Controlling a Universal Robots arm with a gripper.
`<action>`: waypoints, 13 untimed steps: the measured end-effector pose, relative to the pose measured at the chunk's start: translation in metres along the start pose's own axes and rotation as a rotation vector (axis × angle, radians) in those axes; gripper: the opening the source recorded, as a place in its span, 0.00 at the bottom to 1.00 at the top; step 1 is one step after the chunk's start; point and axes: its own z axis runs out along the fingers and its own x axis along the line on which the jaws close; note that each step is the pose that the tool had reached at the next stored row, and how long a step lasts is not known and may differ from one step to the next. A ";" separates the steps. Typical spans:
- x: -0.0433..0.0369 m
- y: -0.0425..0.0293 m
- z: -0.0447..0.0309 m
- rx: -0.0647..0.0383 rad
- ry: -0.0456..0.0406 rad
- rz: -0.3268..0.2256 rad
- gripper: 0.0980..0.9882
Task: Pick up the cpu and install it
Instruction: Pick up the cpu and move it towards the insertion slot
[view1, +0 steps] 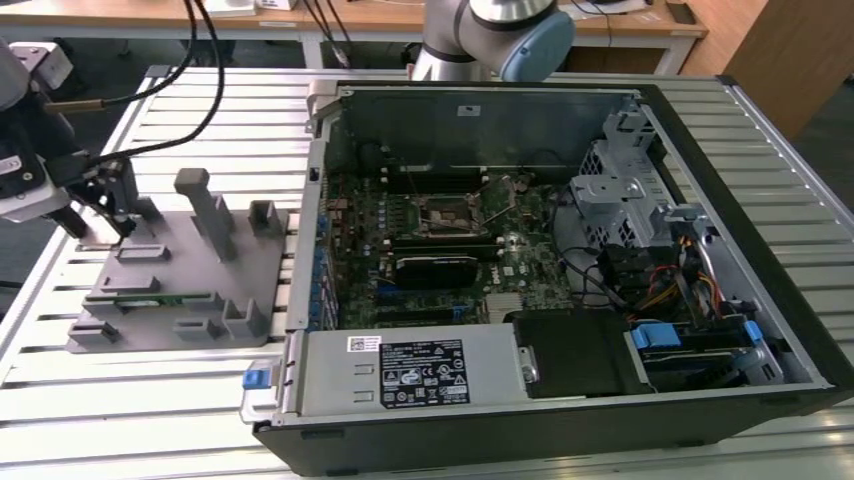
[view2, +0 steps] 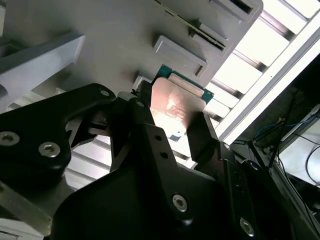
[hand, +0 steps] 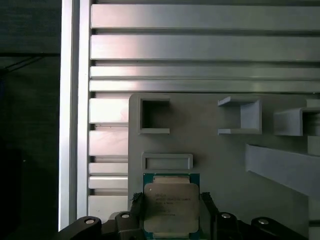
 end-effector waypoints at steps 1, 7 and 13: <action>-0.0001 0.0002 -0.0046 0.000 -0.0002 0.000 0.48; -0.0004 0.0013 -0.0333 -0.001 -0.0001 0.000 0.48; -0.0007 0.0022 -0.0583 -0.003 0.0000 0.000 0.48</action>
